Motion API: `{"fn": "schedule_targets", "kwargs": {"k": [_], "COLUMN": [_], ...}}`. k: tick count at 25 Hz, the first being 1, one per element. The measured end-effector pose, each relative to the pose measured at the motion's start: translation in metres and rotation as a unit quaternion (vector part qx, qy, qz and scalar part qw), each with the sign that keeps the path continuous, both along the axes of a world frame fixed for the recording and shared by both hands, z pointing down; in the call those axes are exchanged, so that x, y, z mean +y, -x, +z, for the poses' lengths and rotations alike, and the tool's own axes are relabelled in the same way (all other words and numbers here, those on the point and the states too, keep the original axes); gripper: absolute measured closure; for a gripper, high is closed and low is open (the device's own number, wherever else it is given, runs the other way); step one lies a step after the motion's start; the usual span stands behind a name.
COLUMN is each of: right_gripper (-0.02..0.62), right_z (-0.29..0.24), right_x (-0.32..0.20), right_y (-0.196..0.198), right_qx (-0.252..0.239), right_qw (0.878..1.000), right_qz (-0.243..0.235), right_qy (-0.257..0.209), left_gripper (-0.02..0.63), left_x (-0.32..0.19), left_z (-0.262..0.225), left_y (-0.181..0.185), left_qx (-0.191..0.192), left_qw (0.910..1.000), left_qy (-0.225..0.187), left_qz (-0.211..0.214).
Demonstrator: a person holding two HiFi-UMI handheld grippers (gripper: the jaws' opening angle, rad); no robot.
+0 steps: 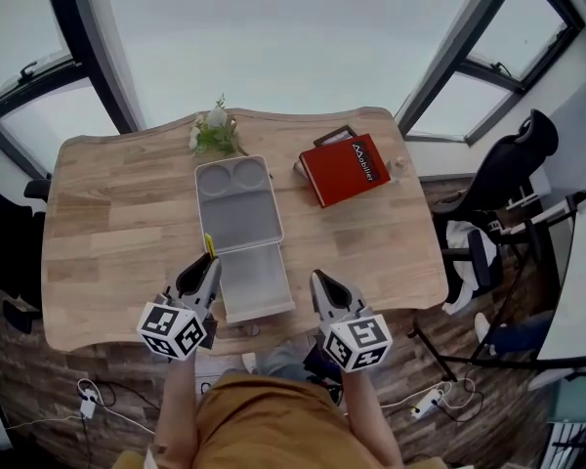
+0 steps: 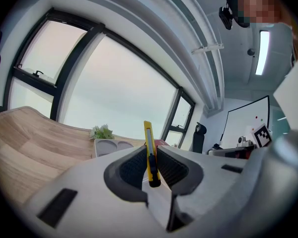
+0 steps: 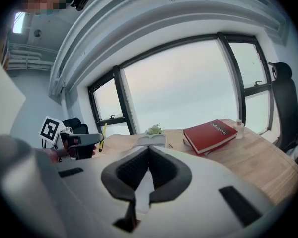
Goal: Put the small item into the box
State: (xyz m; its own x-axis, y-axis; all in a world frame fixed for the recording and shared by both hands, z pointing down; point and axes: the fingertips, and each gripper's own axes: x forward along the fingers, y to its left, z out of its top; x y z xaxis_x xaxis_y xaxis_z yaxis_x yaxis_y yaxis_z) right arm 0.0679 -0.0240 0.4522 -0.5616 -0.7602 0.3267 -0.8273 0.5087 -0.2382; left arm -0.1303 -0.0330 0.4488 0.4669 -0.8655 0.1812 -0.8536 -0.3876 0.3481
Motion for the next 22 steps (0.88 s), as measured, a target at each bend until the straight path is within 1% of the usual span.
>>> {"fn": "schedule_targets", "kwargs": {"k": [4, 8, 15, 22], "right_gripper": [0.591, 0.591, 0.591, 0.591], "right_z": [0.006, 0.013, 0.021, 0.032], "right_x": [-0.001, -0.001, -0.006, -0.01], "right_y": [-0.004, -0.006, -0.007, -0.005], "right_qx": [0.0, 0.001, 0.004, 0.011], "right_qw": [1.0, 1.0, 1.0, 0.999], "right_qz": [0.003, 0.005, 0.003, -0.002], "right_qy": [0.007, 0.016, 0.027, 0.039], "left_gripper": [0.543, 0.543, 0.543, 0.543], "left_x": [-0.002, -0.003, -0.007, -0.008], "left_z": [0.005, 0.013, 0.025, 0.044], "left_y": [-0.004, -0.01, -0.016, -0.024], "left_qx": [-0.012, -0.025, -0.024, -0.036], "left_qw": [0.9999, 0.9995, 0.999, 0.9972], "left_qy": [0.002, 0.012, 0.028, 0.05], "left_qz": [0.005, 0.016, 0.026, 0.043]}}
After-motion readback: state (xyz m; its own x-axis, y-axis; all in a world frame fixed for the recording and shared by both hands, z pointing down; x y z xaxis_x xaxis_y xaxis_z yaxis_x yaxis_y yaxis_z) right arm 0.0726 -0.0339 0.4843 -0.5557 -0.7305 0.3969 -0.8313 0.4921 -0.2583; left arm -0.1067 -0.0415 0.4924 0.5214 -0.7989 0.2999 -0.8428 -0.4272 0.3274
